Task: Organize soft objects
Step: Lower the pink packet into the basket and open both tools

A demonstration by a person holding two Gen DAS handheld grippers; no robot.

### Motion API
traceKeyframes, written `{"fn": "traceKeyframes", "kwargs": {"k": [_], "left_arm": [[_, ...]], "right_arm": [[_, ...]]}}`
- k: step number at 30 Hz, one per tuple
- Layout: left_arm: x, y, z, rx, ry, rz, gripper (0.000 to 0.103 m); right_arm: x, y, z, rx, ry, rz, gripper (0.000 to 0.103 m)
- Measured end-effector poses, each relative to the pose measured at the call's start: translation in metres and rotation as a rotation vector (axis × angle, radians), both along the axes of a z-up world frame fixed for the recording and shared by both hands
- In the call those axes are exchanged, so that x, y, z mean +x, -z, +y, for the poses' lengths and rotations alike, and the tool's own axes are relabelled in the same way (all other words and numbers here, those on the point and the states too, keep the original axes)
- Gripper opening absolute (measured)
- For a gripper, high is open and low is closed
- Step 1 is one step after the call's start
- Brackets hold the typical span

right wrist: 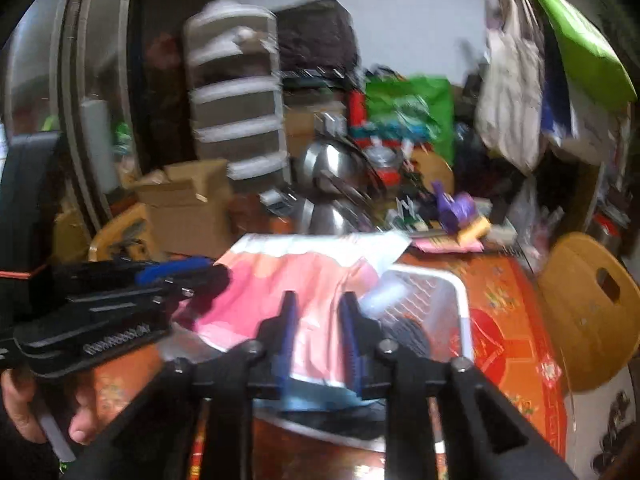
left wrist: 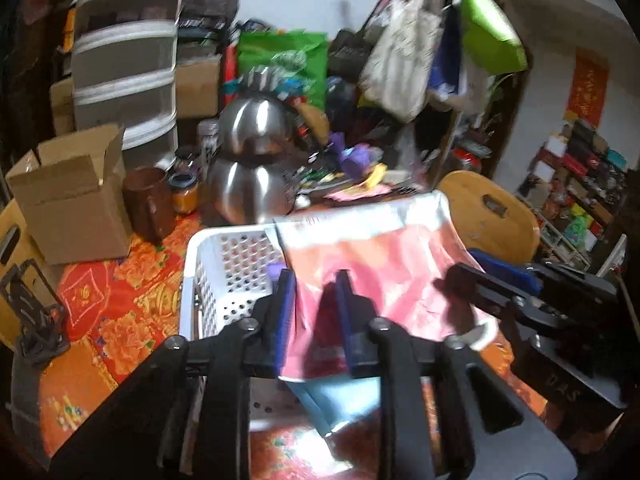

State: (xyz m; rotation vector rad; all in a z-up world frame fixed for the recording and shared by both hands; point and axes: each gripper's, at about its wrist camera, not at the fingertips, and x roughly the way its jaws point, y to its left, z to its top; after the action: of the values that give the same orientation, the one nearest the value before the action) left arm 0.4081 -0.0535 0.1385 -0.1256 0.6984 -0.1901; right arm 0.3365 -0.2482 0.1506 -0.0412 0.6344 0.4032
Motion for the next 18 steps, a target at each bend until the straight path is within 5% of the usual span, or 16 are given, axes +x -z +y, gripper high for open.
{"fn": "traceKeyframes", "kwargs": {"k": [2,3,5,18], "left_arm": [[0.002,0.012,0.003,0.015,-0.023,0.009,0.068],[-0.001,0.016,0.005,0.024,-0.028,-0.002,0.072],[-0.009,0.022,0.012,0.024,-0.028,-0.021,0.072],[-0.066,0.046,0.017,0.027,0.002,0.017,0.073]], "right_arm": [[0.003,0.011,-0.011,0.010,0.044,0.019,0.025],[-0.001,0.015,-0.017,0.024,0.048,0.024,0.035],[-0.010,0.021,-0.023,0.035,0.045,0.023,0.050],[-0.070,0.032,-0.023,0.039,0.001,-0.002,0.064]]}}
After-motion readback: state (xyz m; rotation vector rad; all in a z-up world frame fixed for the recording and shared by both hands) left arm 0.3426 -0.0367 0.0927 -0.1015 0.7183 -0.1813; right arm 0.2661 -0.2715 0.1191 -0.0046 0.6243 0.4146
